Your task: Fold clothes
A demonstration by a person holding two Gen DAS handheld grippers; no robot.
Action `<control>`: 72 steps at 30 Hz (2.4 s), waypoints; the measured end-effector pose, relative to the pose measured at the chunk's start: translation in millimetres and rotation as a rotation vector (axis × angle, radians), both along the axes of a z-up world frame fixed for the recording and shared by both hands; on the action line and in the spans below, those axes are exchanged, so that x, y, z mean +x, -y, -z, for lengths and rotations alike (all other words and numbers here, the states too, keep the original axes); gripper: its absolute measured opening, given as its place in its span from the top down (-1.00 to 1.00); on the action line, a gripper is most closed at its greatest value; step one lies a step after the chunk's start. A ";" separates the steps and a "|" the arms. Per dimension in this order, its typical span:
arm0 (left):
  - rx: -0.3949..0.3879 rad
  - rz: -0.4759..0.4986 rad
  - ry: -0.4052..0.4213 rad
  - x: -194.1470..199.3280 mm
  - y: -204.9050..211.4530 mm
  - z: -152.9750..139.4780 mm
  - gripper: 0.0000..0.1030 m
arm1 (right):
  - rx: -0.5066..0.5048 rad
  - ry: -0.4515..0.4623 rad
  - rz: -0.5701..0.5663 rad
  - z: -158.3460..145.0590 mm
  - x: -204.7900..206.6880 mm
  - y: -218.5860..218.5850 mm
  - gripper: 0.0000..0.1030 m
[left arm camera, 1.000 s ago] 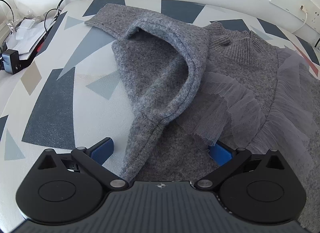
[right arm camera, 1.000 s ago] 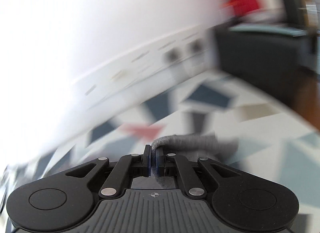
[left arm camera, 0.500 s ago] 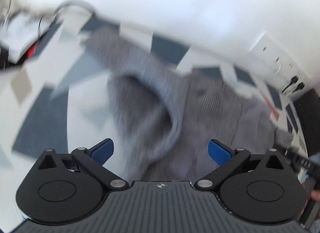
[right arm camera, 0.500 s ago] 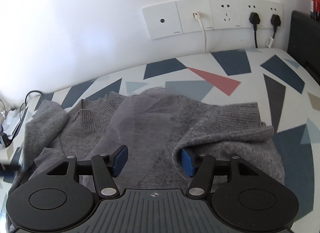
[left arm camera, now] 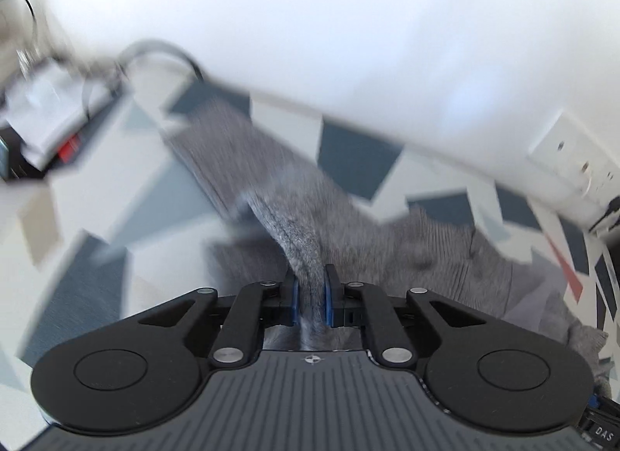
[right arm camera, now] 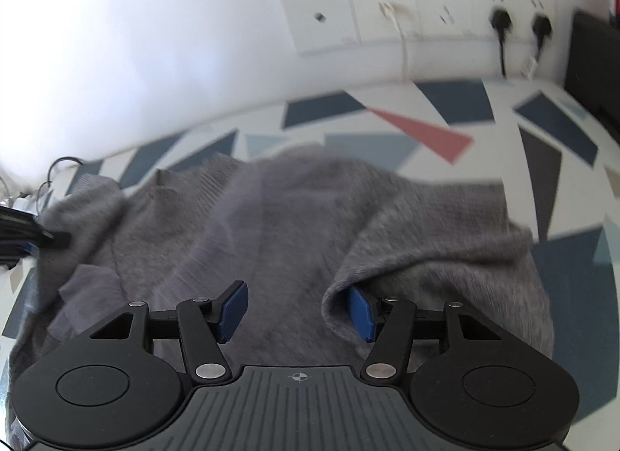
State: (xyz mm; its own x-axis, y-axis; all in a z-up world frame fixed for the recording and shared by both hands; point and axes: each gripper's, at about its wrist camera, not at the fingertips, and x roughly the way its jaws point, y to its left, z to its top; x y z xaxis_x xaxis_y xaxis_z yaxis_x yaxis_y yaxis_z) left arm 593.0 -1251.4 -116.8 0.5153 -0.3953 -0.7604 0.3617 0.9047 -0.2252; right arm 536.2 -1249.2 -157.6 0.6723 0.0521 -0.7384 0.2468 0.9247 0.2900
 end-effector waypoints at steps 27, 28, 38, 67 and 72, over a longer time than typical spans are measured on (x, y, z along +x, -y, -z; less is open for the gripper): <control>0.134 -0.187 0.005 -26.9 -107.0 -2.7 -0.30 | -0.103 0.005 -0.092 -45.6 -8.2 -17.1 -0.02; 0.145 -0.138 0.011 -26.8 -97.0 -1.8 -0.31 | -0.100 0.025 -0.099 -50.8 -7.3 -17.0 -0.02; 0.295 0.204 -0.013 -30.0 -16.4 33.8 -0.31 | -0.214 -0.058 -0.078 -19.0 67.2 6.8 -0.02; 0.139 0.054 -0.093 26.9 -45.3 32.7 -0.66 | -0.301 0.098 -0.084 -42.9 46.4 -31.7 0.11; 0.177 0.111 -0.073 18.2 -60.8 32.4 -0.66 | -0.274 0.164 -0.353 -56.5 35.2 -110.7 0.14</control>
